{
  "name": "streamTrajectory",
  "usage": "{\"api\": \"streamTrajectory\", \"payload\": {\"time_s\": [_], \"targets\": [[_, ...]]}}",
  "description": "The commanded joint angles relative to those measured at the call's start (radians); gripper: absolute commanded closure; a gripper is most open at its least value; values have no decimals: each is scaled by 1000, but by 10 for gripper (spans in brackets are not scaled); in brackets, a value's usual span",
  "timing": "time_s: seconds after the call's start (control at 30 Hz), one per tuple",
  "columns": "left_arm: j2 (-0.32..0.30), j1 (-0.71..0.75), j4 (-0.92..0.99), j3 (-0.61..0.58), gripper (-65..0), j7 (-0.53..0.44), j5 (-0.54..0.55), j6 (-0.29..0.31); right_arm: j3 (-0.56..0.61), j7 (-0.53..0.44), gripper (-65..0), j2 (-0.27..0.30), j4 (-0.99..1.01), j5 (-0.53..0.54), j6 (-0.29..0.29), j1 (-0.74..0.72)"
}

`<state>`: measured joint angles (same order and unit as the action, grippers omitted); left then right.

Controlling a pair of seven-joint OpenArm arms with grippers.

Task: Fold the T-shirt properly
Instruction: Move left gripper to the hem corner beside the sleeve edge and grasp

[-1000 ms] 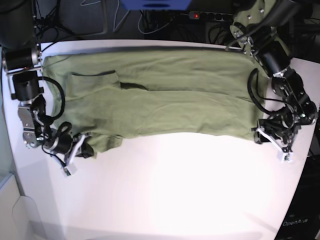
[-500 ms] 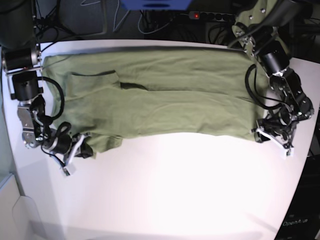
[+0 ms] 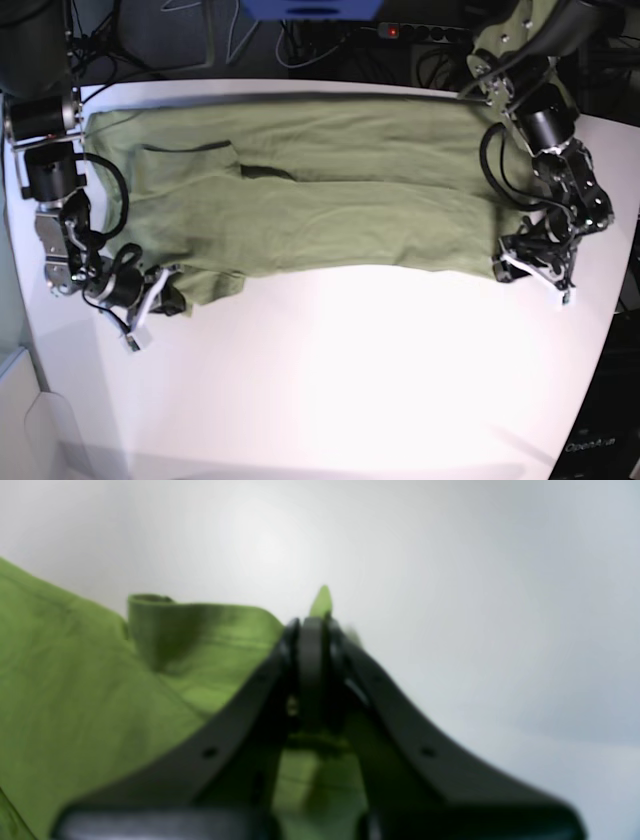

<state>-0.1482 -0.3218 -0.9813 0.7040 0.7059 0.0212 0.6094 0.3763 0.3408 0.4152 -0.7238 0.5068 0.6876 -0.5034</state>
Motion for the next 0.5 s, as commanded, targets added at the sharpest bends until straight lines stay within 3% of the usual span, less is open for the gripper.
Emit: {"api": "streamTrajectory", "payload": {"time_s": [0.0, 0.1, 0.27, 0.47], "targets": [[-9, -15, -3, -1, -278, 21, -8, -1, -4, -21, -7, 15, -12, 14, 2, -30], [-11, -17, 0, -1, -246, 21, -4, -1, -4, -21, -7, 15, -12, 14, 2, -30], [-12, -17, 0, -1, -24, 27, -8, -1, -4, -21, -7, 15, -12, 14, 2, -30], [-15, -17, 0, -1, -19, 22, -8, -7, -4, -21, -7, 15, -12, 14, 2, -30]]}}
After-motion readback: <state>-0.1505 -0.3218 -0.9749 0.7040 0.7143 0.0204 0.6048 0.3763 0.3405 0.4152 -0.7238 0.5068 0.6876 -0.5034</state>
